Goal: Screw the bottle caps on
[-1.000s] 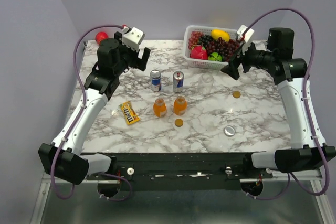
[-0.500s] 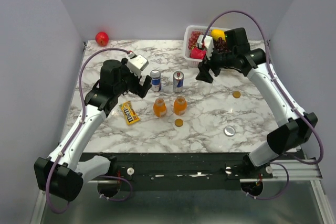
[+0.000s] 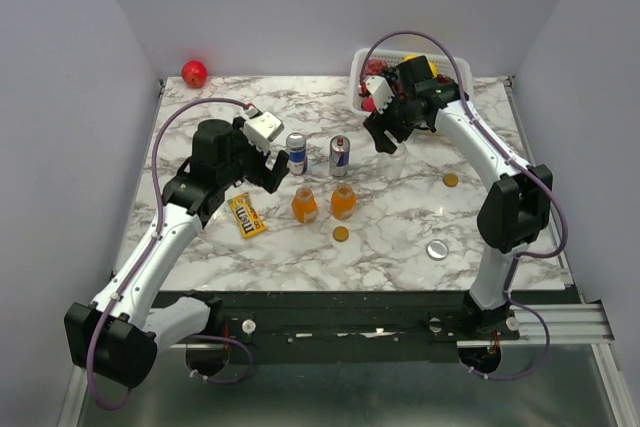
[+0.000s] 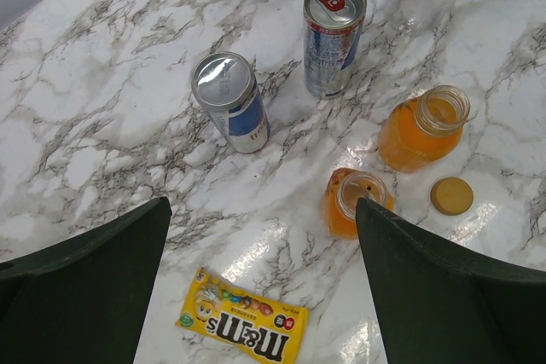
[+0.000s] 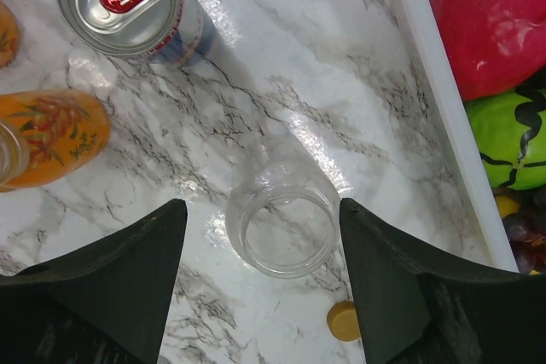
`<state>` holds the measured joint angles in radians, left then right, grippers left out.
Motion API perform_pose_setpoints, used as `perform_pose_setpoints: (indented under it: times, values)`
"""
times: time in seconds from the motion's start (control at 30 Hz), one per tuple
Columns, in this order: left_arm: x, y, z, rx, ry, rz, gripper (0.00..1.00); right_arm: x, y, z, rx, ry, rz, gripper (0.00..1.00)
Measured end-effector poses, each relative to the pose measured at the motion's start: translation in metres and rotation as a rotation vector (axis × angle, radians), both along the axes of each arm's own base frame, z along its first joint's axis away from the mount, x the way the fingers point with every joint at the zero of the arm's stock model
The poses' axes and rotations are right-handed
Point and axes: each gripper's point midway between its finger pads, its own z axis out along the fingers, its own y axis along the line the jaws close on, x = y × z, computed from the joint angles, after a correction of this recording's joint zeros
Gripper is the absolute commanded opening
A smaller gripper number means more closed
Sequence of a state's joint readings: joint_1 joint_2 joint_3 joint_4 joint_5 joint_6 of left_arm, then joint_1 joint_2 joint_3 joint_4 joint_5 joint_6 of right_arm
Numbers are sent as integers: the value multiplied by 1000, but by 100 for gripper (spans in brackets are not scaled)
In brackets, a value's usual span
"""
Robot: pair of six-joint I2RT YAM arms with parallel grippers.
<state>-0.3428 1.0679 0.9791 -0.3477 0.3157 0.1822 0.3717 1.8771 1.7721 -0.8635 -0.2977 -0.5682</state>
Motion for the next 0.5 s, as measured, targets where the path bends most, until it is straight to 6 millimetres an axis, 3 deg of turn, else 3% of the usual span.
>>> perform_pose_setpoints:
  times: [0.17,0.5]
  values:
    - [1,-1,-1,1,1,-2,99,3,-6,-5,-32,0,-21,72]
    - [3,-3,-9,5,26,-11,99,9,-25,-23,-66,67,-64,72]
